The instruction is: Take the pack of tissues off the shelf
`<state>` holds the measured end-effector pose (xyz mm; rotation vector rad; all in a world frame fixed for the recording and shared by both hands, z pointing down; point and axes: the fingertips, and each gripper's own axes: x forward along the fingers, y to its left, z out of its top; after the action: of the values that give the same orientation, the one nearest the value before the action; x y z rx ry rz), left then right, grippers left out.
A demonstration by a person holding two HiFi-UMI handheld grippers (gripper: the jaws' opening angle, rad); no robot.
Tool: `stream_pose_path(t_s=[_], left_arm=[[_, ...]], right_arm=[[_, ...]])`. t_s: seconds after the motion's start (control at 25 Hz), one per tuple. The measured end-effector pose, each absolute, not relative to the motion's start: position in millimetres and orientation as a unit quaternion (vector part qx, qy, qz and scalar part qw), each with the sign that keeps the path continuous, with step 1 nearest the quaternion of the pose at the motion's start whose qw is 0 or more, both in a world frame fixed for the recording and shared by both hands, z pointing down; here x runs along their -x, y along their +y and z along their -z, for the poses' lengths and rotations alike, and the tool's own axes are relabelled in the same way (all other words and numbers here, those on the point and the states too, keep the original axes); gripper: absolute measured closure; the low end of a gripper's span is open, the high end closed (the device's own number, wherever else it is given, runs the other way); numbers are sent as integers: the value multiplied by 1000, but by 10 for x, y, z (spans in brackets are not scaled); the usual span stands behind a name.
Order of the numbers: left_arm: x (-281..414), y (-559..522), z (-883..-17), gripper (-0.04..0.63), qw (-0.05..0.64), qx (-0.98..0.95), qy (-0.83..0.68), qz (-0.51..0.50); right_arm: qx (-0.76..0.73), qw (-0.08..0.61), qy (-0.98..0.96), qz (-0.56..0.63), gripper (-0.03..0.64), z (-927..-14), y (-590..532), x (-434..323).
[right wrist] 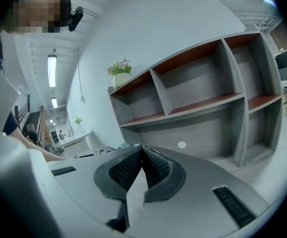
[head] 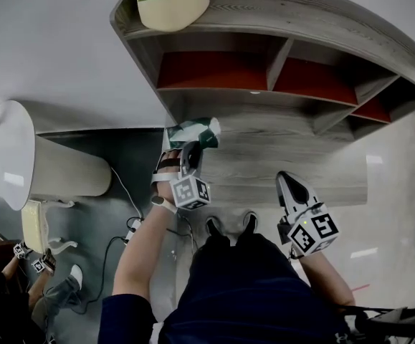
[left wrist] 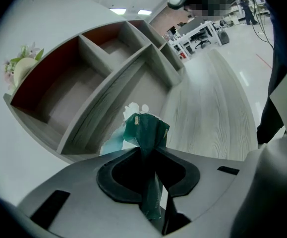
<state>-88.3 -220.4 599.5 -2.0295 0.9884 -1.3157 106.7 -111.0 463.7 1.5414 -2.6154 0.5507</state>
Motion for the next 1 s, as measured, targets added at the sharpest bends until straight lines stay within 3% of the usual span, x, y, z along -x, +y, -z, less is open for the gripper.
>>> stream_pose_path(t_s=[1.0], left_arm=[[903, -2442, -7208, 503, 199, 778, 300, 515]], right_arm=[[-514, 58, -830, -208, 606, -4923, -1326, -1024]])
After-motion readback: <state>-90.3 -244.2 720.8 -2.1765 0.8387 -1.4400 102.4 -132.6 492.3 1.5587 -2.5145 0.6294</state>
